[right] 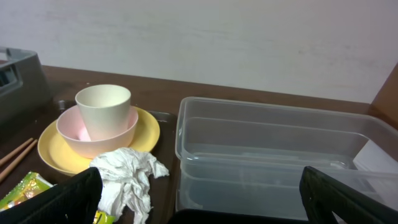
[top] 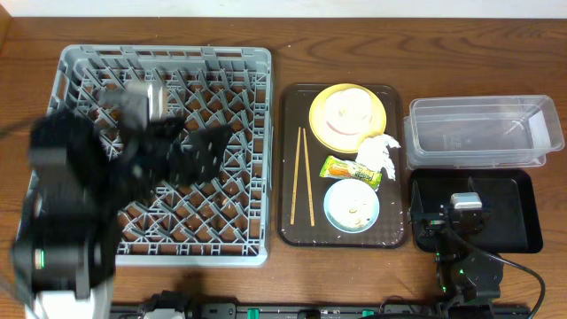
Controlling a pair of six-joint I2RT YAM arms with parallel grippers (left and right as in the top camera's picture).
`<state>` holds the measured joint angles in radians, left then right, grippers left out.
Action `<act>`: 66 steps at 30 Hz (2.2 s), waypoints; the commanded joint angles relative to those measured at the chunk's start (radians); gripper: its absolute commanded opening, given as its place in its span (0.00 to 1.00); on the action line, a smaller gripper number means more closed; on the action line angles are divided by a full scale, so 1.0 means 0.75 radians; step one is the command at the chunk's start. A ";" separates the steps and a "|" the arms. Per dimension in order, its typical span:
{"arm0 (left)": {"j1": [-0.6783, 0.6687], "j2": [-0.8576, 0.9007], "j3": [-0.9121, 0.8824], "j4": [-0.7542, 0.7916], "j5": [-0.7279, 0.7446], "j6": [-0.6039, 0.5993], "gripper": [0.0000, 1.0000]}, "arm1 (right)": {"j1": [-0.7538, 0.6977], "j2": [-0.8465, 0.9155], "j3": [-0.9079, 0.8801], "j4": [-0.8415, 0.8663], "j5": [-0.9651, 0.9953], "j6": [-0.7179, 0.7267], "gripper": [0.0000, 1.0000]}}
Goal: Sort waste into correct bins and load items into the dishwasher rack
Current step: 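Reach the left gripper to the tray and grasp a wooden chopstick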
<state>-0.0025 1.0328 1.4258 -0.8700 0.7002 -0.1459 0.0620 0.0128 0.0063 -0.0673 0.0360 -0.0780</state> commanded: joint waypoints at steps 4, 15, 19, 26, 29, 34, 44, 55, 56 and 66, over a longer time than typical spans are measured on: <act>-0.005 0.266 0.067 -0.027 0.308 0.003 0.92 | -0.012 -0.004 -0.002 -0.006 0.000 -0.007 0.99; -0.118 0.521 0.066 -0.201 0.416 0.004 0.24 | -0.012 -0.004 -0.002 -0.006 0.000 -0.007 0.99; -0.281 0.548 0.039 -0.237 0.205 -0.004 0.06 | -0.012 -0.004 -0.002 -0.006 0.000 -0.007 0.99; -0.635 0.554 -0.015 -0.226 -0.579 -0.355 0.06 | -0.011 -0.002 -0.001 -0.006 0.000 -0.007 0.99; -0.779 0.578 -0.022 -0.209 -0.794 -0.479 0.06 | -0.012 -0.002 -0.001 -0.006 0.000 -0.007 0.99; -0.956 0.678 -0.022 -0.113 -0.937 -0.508 0.13 | -0.012 -0.002 -0.001 -0.006 0.000 -0.007 0.99; -1.018 0.961 -0.022 0.086 -0.960 -0.520 0.29 | -0.012 -0.002 -0.002 -0.005 0.000 -0.007 0.99; -1.018 1.118 -0.022 0.166 -0.961 -0.485 0.35 | -0.012 -0.002 -0.002 -0.006 0.000 -0.007 0.99; -1.018 1.129 -0.022 0.168 -0.961 -0.485 0.33 | -0.012 -0.002 -0.001 -0.006 0.000 -0.007 0.99; -1.013 1.263 -0.022 0.187 -1.110 -0.486 0.27 | -0.012 -0.002 -0.002 -0.006 0.000 -0.007 0.99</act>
<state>-0.7670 1.9591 1.4139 -0.7311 -0.0769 -0.5198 0.0620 0.0128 0.0067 -0.0677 0.0360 -0.0780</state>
